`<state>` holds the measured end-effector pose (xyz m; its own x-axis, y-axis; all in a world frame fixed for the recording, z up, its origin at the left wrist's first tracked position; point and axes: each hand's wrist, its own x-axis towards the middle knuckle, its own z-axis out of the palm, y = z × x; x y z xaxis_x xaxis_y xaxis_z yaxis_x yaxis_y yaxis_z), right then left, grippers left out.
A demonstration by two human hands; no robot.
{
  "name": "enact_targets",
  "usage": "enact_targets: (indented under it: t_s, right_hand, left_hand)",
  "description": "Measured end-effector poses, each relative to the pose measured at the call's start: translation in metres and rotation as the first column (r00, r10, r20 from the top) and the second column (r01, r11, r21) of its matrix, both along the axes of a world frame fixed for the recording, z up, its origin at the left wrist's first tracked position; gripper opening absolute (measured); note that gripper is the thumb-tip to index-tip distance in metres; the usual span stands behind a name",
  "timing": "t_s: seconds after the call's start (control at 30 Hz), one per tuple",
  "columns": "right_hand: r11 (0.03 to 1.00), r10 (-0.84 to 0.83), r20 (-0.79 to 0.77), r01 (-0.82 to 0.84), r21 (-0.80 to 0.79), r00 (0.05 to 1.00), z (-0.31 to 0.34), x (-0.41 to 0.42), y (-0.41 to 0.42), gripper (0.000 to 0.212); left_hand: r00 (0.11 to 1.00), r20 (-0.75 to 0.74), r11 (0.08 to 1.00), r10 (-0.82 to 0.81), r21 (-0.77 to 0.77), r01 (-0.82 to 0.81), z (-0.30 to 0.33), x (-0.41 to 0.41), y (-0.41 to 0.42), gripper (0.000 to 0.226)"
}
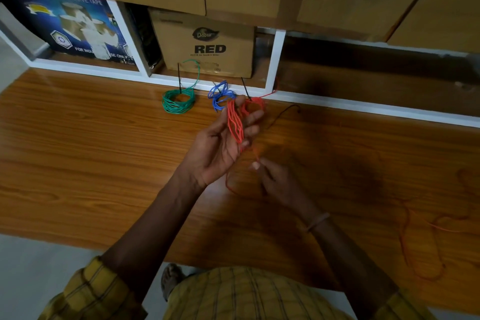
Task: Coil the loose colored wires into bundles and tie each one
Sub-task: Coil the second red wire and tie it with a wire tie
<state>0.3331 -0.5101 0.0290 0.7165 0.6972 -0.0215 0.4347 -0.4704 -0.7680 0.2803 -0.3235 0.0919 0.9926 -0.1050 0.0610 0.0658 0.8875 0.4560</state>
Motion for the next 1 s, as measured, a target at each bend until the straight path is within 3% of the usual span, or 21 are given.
enact_targets:
  t_s: [0.13,0.23,0.3,0.37,0.5,0.63,0.8,1.0]
  right_hand:
    - [0.934,0.269,0.095,-0.236,-0.267,0.959,0.008,-0.022,-0.009,0.038]
    - [0.851,0.422,0.094,-0.358,-0.385,0.902,0.038,-0.029,-0.014,0.043]
    - [0.83,0.488,0.066,-0.44,-0.342,0.87,0.061,-0.028,-0.016,0.035]
    - [0.859,0.473,0.036,-0.452,-0.242,0.88,0.079,-0.019,-0.018,0.024]
    - [0.92,0.378,-0.129,-0.387,-0.059,0.917,0.118,0.005,-0.025,0.014]
    - [0.949,0.316,-0.084,-0.315,0.025,0.945,0.144,0.033,-0.026,0.01]
    - [0.964,0.257,-0.075,-0.25,0.09,0.964,0.151,0.07,-0.018,0.011]
    - [0.959,0.188,-0.015,-0.18,0.218,0.982,0.139,0.098,-0.002,0.026]
  left_hand:
    - [0.978,-0.056,0.977,0.202,0.079,-0.197,-0.002,0.008,0.007,0.04]
    - [0.934,-0.044,0.859,0.355,0.411,-0.306,-0.003,0.011,0.002,0.04]
    - [0.912,0.007,0.701,0.411,0.637,-0.321,-0.006,0.012,0.0,0.039]
    - [0.919,0.03,0.608,0.392,0.742,-0.283,-0.009,0.011,0.001,0.04]
    - [0.949,0.018,0.441,0.315,0.883,-0.164,-0.006,0.004,0.0,0.034]
    - [0.988,0.039,0.31,0.149,0.947,-0.085,0.005,-0.002,-0.003,0.027]
    - [0.999,-0.049,0.372,0.016,0.927,0.04,0.023,-0.011,-0.006,0.035]
    - [0.979,-0.099,0.654,-0.176,0.732,0.192,0.021,-0.019,0.002,0.045]
